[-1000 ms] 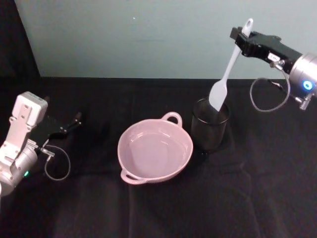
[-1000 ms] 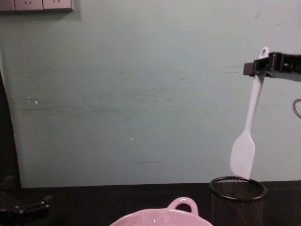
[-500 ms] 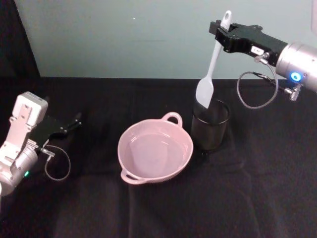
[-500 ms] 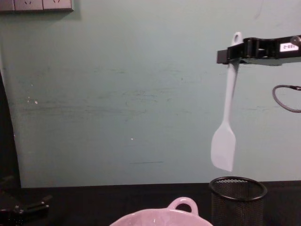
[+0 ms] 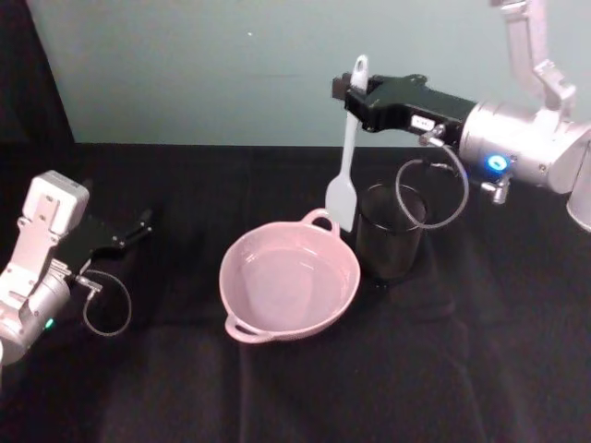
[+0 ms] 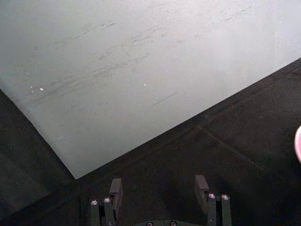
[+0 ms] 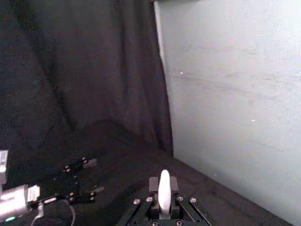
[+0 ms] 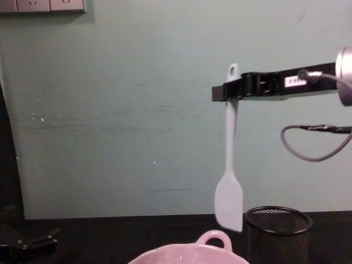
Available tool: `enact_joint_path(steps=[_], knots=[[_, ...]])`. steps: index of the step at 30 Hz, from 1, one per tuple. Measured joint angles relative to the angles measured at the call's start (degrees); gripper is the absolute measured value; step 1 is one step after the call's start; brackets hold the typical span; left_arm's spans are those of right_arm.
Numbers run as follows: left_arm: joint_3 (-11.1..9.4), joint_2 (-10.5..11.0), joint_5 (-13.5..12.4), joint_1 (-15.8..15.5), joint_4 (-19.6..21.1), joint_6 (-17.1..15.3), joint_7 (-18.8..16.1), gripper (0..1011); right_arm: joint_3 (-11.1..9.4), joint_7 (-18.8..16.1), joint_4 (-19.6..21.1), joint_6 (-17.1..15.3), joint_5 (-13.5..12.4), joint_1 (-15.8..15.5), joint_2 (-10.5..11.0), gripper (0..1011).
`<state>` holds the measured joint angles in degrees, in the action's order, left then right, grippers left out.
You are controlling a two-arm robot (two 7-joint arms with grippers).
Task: Use the one hand to pick up the spoon and stir the clear water in the bowl.
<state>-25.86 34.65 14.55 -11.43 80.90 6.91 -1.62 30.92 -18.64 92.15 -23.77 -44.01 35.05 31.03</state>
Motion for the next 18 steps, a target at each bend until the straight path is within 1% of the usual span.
enact_joint_path(steps=[4,7,10,14,18], knots=[[0.0,0.0,0.0,0.0,0.0,0.0,0.0,1011,1.5,-0.9,-0.1,0.5,0.8,-0.3,-0.7,116],[0.0,0.0,0.0,0.0,0.0,0.0,0.0,1011,2.1,-1.1,0.3,0.8,1.3,-0.8,-0.9,116],[0.0,0.0,0.0,0.0,0.0,0.0,0.0,1011,3.0,-0.8,2.4,1.6,2.2,-2.7,-1.1,116],[0.0,0.0,0.0,0.0,0.0,0.0,0.0,1011,3.7,-0.8,2.9,2.5,3.4,-3.8,-1.5,116],[0.0,0.0,0.0,0.0,0.0,0.0,0.0,1011,4.2,-1.2,2.3,3.6,4.6,-4.3,-2.1,116]])
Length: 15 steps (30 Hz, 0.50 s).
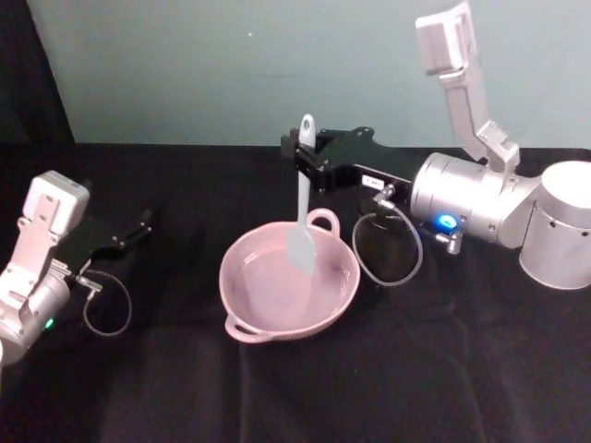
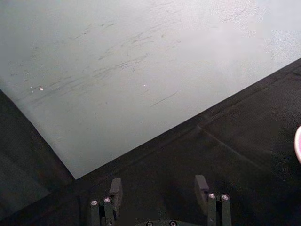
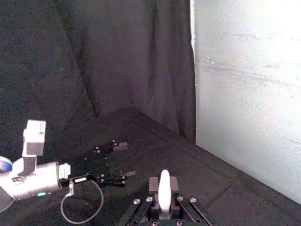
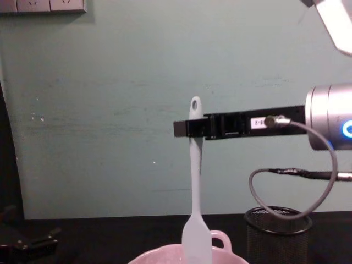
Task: Use the one hand to pick up the spoon and stir the clear water in the bowl.
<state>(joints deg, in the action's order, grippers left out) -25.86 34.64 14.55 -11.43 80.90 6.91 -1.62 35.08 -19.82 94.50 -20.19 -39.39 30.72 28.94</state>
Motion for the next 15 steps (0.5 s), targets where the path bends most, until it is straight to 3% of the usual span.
enact_joint_path(steps=[15], knots=[[0.0,0.0,0.0,0.0,0.0,0.0,0.0,1011,-0.2,-2.9,-5.7,6.0,3.7,-1.5,-2.9,116]])
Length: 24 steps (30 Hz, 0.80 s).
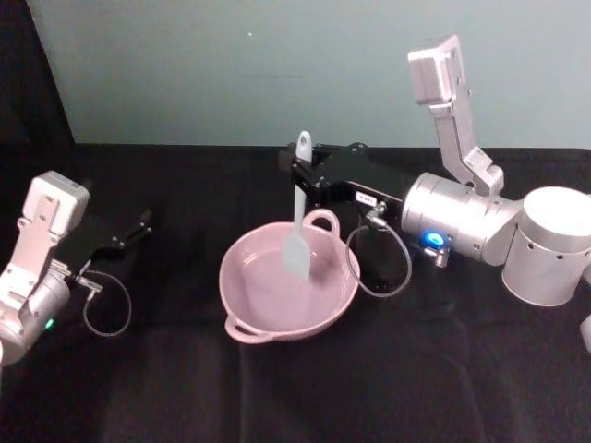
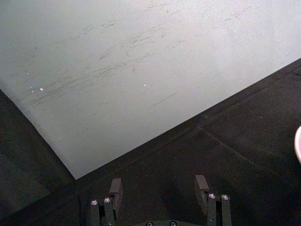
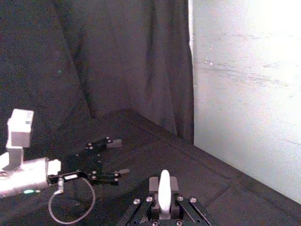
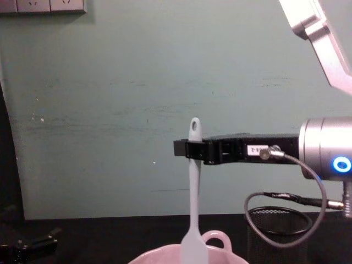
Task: Use the one hand to pick up the spoon and stir the clear water in the bowl.
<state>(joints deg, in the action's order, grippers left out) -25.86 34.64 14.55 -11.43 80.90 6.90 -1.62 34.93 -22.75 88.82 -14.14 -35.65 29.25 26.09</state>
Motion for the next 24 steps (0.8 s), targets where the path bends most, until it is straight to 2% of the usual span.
enact_joint_path(steps=[5,10,15,24], knots=[[0.0,0.0,0.0,0.0,0.0,0.0,0.0,1011,-0.6,-1.6,-3.3,2.7,1.5,-0.3,-0.7,116],[0.0,0.0,0.0,0.0,0.0,0.0,0.0,1011,-0.9,-2.9,-4.4,3.9,2.4,-0.9,-0.7,116],[0.0,0.0,0.0,0.0,0.0,0.0,0.0,1011,-1.2,-4.2,-3.9,4.4,2.8,-2.1,-0.3,116],[0.0,0.0,0.0,0.0,0.0,0.0,0.0,1011,-1.1,-6.5,-1.2,3.4,2.6,-4.5,0.3,116]])
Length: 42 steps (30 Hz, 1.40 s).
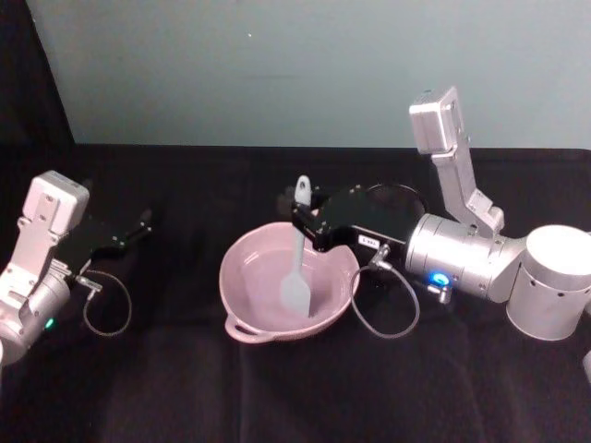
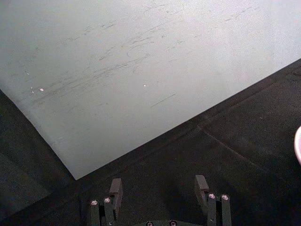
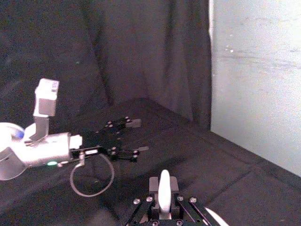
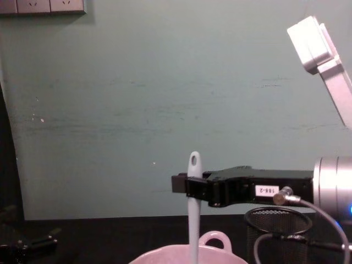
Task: Use the one hand to pick up the spoon and stir the clear water in the bowl.
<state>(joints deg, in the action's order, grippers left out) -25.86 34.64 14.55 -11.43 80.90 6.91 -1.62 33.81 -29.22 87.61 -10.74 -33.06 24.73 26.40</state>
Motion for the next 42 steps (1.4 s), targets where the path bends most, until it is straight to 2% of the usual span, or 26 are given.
enact_joint_path(steps=[6,10,16,17,21,23,28,34,42], knots=[[0.0,0.0,0.0,0.0,0.0,0.0,0.0,1011,0.7,-0.4,0.1,-0.1,0.0,-0.4,-1.0,116],[0.0,0.0,0.0,0.0,0.0,0.0,0.0,1011,1.1,-0.4,-1.1,1.2,0.1,-0.4,-2.8,116],[0.0,0.0,0.0,0.0,0.0,0.0,0.0,1011,0.9,0.3,-4.5,6.6,1.3,-0.2,-6.3,116],[0.0,0.0,0.0,0.0,0.0,0.0,0.0,1011,0.7,0.6,-5.7,8.1,1.7,0.0,-7.4,116],[0.0,0.0,0.0,0.0,0.0,0.0,0.0,1011,0.4,1.2,-8.3,10.3,2.7,0.6,-9.2,116],[0.0,0.0,0.0,0.0,0.0,0.0,0.0,1011,0.1,1.9,-11.0,12.0,3.8,1.4,-11.0,116],[0.0,0.0,0.0,0.0,0.0,0.0,0.0,1011,-0.4,3.0,-14.4,13.8,5.5,2.5,-12.7,116],[0.0,0.0,0.0,0.0,0.0,0.0,0.0,1011,-1.4,4.1,-17.6,15.6,7.4,3.5,-14.1,116],[0.0,0.0,0.0,0.0,0.0,0.0,0.0,1011,-2.6,4.9,-17.3,16.9,9.6,2.9,-13.8,116]])
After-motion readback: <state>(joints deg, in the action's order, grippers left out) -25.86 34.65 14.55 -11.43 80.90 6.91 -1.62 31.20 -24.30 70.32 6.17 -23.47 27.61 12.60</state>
